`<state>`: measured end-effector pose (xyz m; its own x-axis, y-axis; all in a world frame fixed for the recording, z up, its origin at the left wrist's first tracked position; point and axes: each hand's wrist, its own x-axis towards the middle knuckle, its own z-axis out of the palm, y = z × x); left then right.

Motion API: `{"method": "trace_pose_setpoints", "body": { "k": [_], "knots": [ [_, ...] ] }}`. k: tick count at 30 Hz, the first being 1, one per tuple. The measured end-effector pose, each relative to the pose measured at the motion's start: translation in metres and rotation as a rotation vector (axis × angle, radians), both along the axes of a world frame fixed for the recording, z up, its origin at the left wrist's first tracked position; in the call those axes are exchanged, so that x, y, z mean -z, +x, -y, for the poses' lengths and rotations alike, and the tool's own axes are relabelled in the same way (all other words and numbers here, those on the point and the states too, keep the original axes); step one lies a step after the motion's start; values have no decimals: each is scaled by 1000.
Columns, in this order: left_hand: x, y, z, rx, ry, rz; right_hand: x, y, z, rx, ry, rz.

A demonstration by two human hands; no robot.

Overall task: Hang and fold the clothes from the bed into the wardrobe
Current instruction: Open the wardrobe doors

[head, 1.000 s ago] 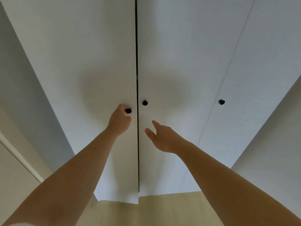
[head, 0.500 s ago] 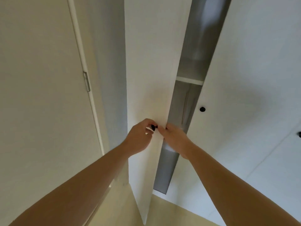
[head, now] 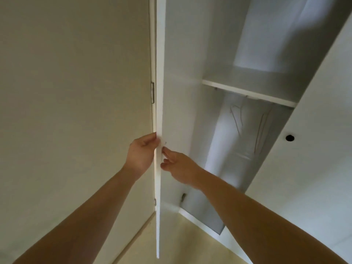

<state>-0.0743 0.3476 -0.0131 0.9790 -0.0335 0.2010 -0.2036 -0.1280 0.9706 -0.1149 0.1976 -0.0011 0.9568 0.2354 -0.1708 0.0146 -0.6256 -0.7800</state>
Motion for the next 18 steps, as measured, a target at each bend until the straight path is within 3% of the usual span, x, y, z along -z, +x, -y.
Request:
{"method": "trace_pose_setpoints", "body": {
  "k": [7, 12, 18],
  "knots": [
    [7, 28, -64, -63, -187, 27, 7, 48, -63, -76, -14, -31],
    [12, 36, -78, -70, -183, -24, 18, 74, -85, -97, -46, -10],
    [14, 17, -45, -287, -116, 223, 30, 77, -53, 28, 16, 46]
  ]
}}
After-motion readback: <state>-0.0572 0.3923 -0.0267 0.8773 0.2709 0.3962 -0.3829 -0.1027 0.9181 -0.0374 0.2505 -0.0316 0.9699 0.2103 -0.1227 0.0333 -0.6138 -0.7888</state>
